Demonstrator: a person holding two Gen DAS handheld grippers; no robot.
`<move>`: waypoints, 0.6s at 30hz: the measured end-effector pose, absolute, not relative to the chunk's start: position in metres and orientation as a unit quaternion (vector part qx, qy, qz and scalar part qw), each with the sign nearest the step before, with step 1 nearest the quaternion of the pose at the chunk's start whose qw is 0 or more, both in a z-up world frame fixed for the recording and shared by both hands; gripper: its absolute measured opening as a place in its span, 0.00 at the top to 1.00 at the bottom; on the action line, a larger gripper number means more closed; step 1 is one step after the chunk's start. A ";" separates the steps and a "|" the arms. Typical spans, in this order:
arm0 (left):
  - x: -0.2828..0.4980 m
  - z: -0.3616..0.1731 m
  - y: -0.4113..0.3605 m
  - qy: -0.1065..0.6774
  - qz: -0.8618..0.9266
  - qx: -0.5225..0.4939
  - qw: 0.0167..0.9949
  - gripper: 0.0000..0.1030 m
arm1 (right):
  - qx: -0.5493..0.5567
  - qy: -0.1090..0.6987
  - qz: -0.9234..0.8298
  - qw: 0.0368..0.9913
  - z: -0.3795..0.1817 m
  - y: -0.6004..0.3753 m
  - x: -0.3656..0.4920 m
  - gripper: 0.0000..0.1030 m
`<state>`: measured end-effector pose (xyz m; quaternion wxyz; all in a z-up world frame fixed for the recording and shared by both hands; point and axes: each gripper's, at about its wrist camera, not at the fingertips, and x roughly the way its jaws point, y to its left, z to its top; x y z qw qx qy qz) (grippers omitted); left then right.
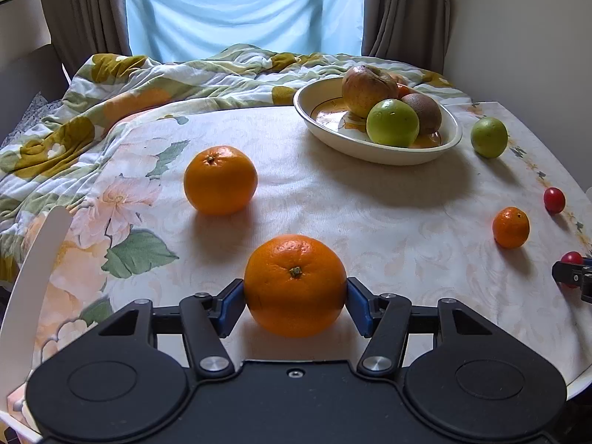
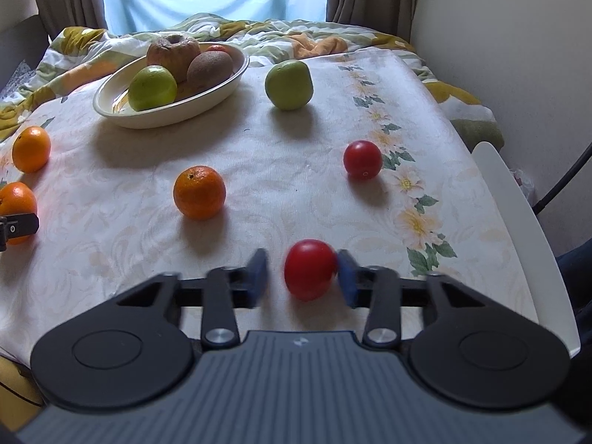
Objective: Organize fruits
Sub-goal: 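Grasp a large orange with the left tool while the right tool grasps a red tomato, then carry the orange and red tomato over the white bowl with both tools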
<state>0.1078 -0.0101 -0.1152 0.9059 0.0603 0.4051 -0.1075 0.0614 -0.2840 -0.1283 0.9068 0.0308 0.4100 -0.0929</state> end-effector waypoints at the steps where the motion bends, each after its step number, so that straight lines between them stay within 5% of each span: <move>1: 0.107 -0.115 -0.010 0.405 -0.108 0.059 0.906 0.39 | 0.030 0.410 -0.090 0.907 -0.128 -0.283 0.061 0.57; 18: 0.084 -0.077 -0.002 0.385 -0.116 0.040 0.915 0.39 | 0.026 0.395 -0.070 0.916 -0.094 -0.268 0.050 0.57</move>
